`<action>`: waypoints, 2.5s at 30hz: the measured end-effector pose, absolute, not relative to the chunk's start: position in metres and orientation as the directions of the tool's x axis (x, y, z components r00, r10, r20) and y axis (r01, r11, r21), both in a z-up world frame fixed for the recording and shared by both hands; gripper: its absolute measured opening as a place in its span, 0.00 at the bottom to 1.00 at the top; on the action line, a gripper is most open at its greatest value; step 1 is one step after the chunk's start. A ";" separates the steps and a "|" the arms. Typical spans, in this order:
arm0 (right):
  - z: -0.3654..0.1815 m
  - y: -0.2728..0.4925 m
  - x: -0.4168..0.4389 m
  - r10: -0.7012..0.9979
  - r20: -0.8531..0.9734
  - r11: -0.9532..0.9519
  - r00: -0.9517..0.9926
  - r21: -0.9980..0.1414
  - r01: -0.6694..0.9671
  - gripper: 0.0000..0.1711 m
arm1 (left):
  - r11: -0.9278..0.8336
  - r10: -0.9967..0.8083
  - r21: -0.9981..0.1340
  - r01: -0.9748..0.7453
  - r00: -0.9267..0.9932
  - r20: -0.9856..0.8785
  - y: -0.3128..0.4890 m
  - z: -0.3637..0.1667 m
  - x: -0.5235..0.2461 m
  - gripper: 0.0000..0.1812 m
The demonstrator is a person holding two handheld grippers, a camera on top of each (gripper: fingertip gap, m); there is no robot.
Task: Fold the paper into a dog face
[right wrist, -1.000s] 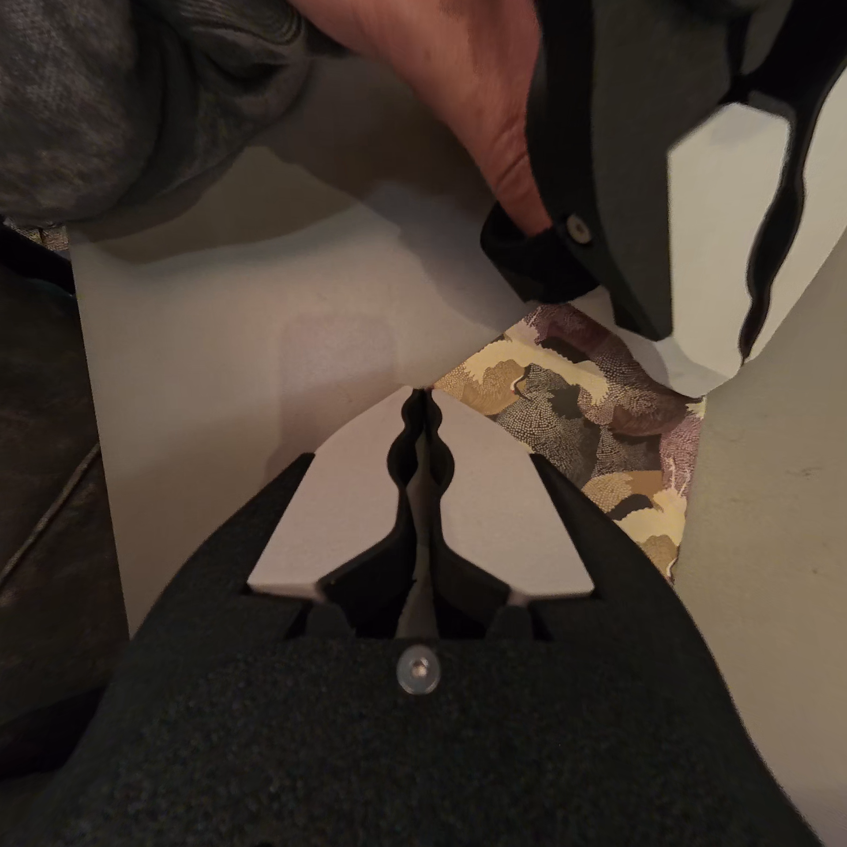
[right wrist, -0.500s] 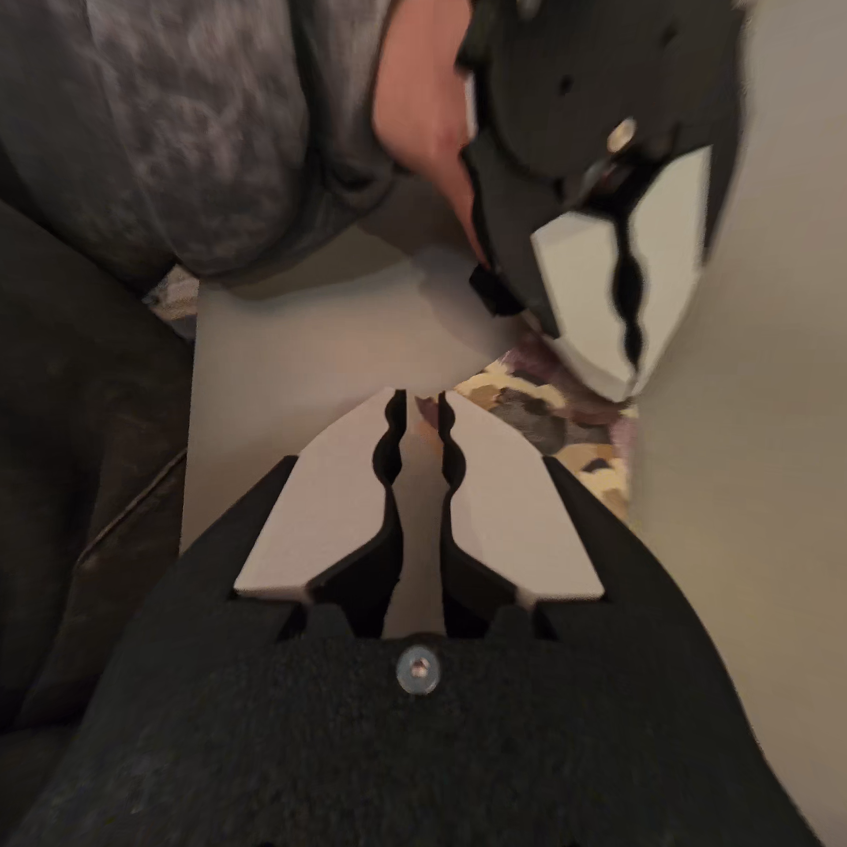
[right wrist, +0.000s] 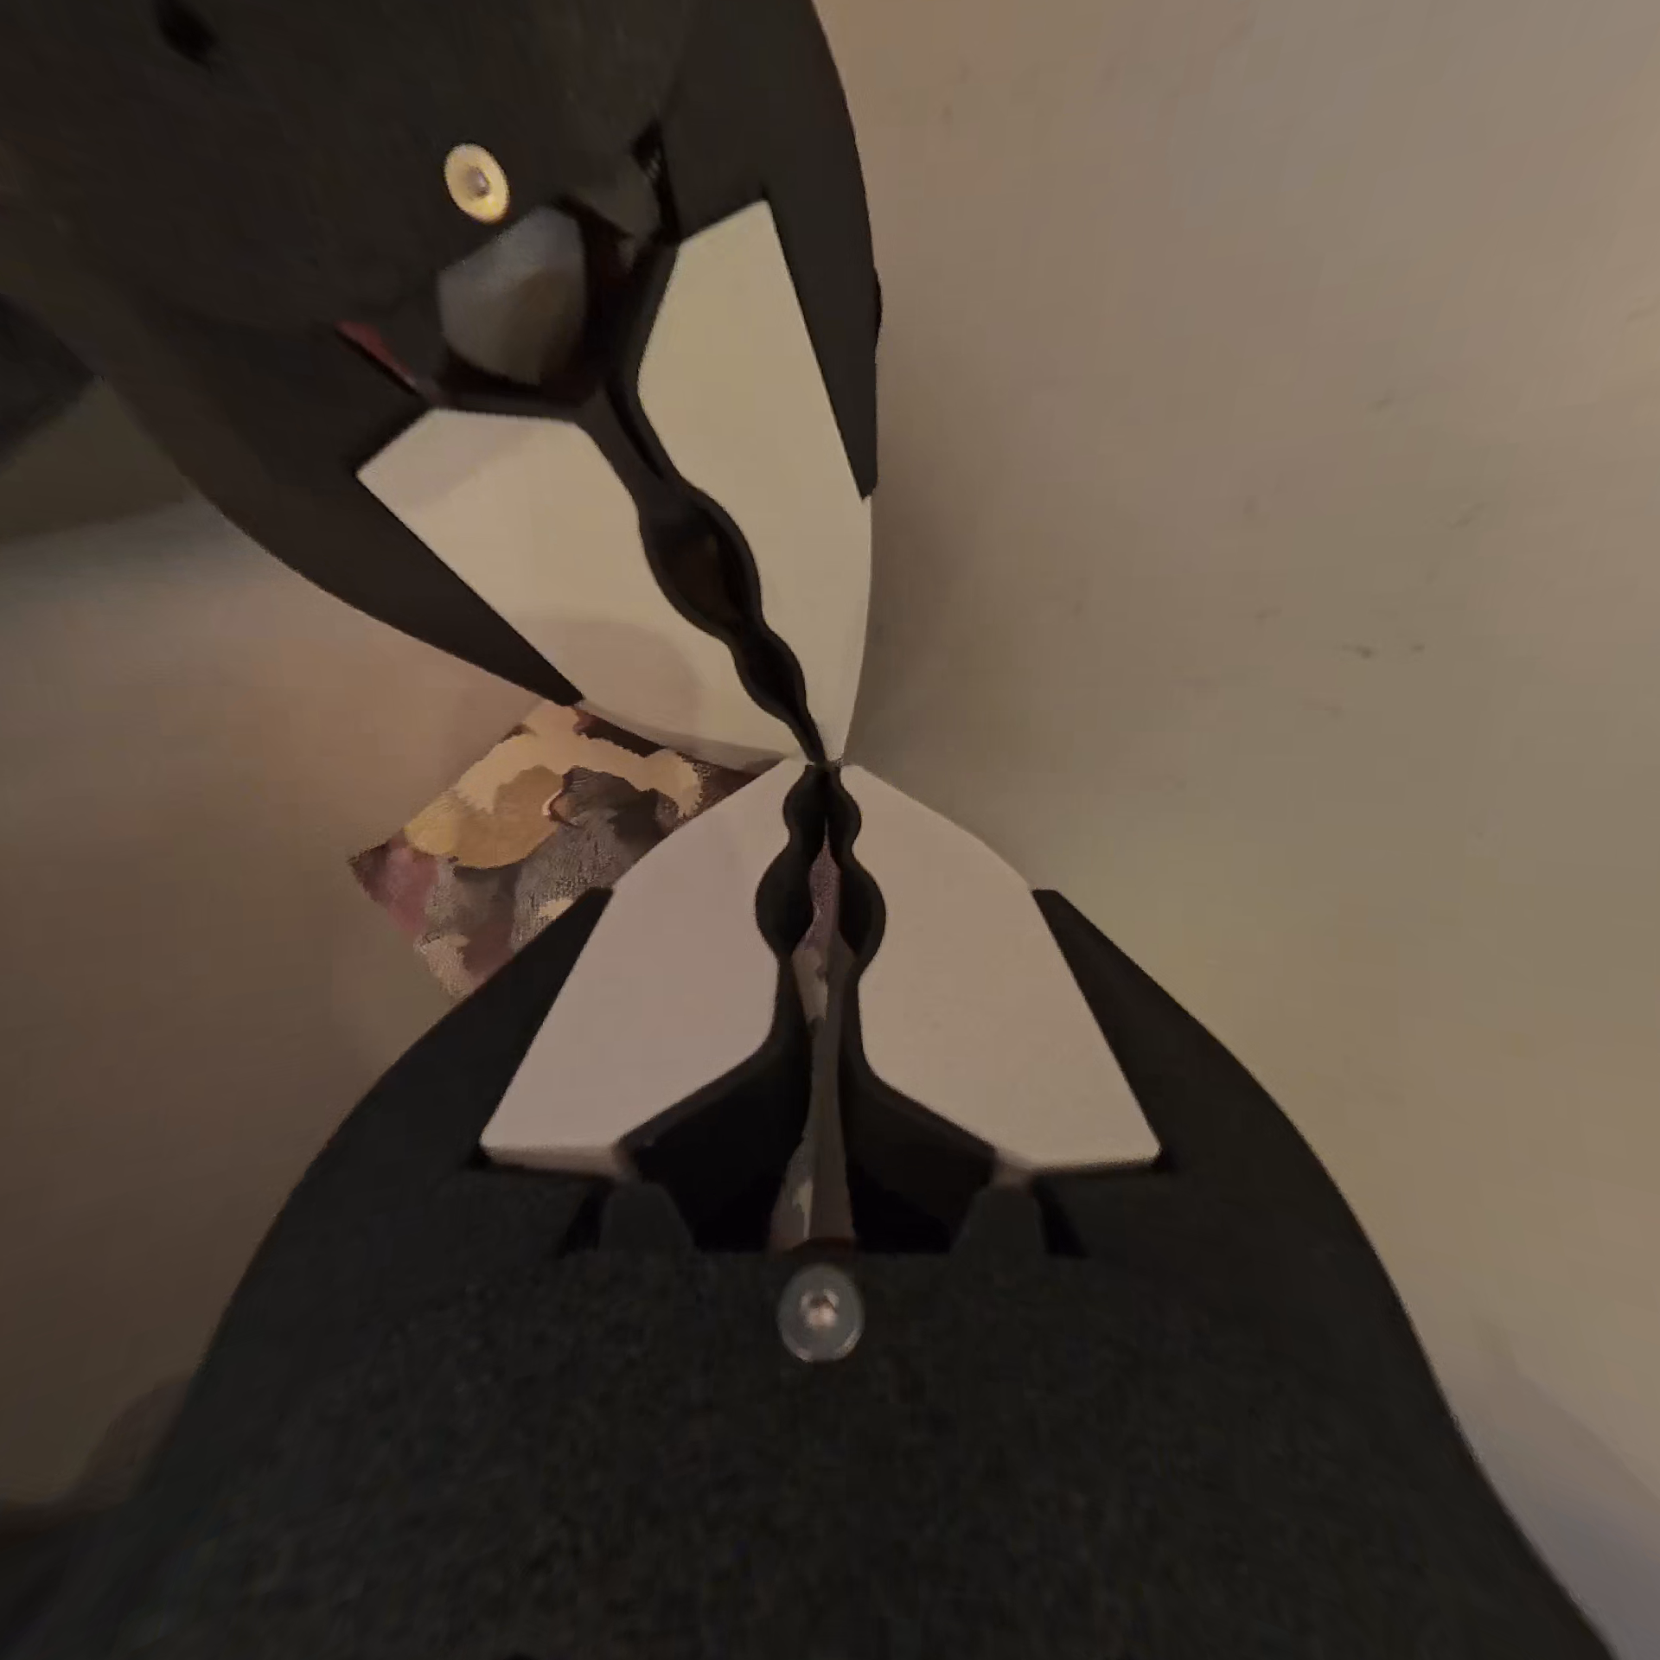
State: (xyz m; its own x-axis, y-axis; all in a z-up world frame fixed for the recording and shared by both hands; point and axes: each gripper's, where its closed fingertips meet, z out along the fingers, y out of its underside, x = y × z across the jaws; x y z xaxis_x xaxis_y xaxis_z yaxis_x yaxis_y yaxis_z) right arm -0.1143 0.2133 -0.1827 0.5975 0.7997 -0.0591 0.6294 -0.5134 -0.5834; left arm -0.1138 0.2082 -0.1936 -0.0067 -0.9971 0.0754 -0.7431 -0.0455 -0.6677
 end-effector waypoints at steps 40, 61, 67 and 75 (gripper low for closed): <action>-0.196 0.195 -0.083 0.759 0.106 -0.475 0.643 -0.585 0.657 0.00 | -0.079 -0.995 -0.667 -0.740 0.021 0.095 0.209 -0.194 -0.114 0.00; -0.196 0.181 -0.065 0.720 0.145 -0.493 0.679 -0.581 0.647 0.00 | -0.086 -0.994 -0.666 -0.741 0.024 0.102 0.209 -0.194 -0.115 0.00; -0.196 0.174 -0.055 0.700 0.142 -0.513 0.700 -0.581 0.631 0.00 | -0.084 -0.995 -0.663 -0.744 0.025 0.099 0.209 -0.194 -0.116 0.00; -0.196 0.166 -0.048 0.682 0.149 -0.527 0.716 -0.578 0.623 0.00 | -0.081 -0.995 -0.661 -0.746 0.026 0.093 0.208 -0.194 -0.116 0.00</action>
